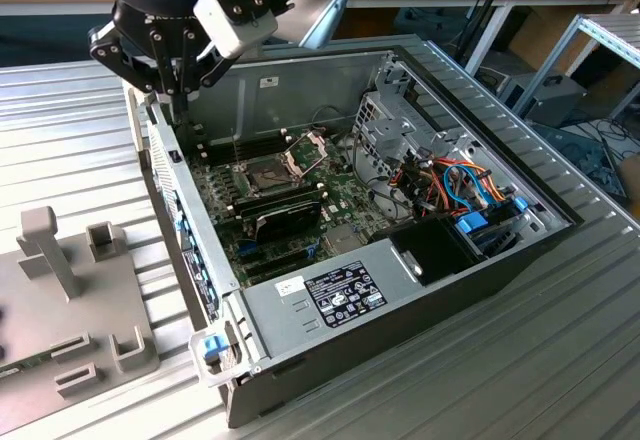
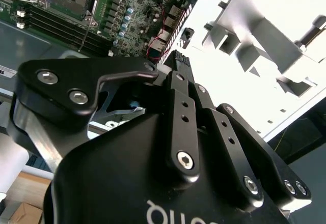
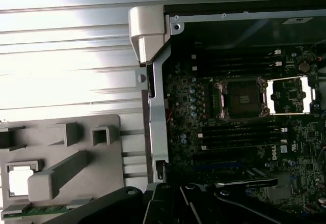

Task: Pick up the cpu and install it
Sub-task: 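Reach for the cpu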

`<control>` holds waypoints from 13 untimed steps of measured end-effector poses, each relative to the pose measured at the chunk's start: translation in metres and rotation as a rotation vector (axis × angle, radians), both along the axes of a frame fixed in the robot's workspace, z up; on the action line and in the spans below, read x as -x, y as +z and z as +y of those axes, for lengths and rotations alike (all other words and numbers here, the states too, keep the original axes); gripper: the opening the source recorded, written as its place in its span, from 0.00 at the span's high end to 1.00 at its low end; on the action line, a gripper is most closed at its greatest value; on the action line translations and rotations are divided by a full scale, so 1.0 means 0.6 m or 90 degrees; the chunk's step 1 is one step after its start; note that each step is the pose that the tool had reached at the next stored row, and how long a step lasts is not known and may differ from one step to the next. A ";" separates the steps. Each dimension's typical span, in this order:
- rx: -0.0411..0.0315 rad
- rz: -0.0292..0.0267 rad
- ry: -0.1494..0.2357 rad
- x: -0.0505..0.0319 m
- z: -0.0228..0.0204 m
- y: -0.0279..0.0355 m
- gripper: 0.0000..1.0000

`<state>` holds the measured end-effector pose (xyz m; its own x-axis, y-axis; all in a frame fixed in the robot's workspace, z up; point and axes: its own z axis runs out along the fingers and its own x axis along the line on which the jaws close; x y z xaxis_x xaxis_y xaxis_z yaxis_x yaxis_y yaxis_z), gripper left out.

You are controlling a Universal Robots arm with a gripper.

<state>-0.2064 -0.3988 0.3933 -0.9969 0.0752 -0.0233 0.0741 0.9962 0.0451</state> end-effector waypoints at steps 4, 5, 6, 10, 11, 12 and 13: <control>0.0000 0.0000 0.000 0.011 0.0000 0.000 0.89; 0.0000 0.0000 0.000 0.013 0.0000 0.000 0.89; 0.0000 0.0000 0.000 0.015 0.0000 0.000 0.89; 0.0000 0.0000 0.000 0.022 0.0000 0.000 0.89; 0.0000 0.0000 0.000 0.022 0.0000 0.000 0.89; 0.0000 0.0000 0.000 0.022 0.0000 0.000 0.89; 0.0000 0.0000 0.000 0.022 0.0000 0.000 0.89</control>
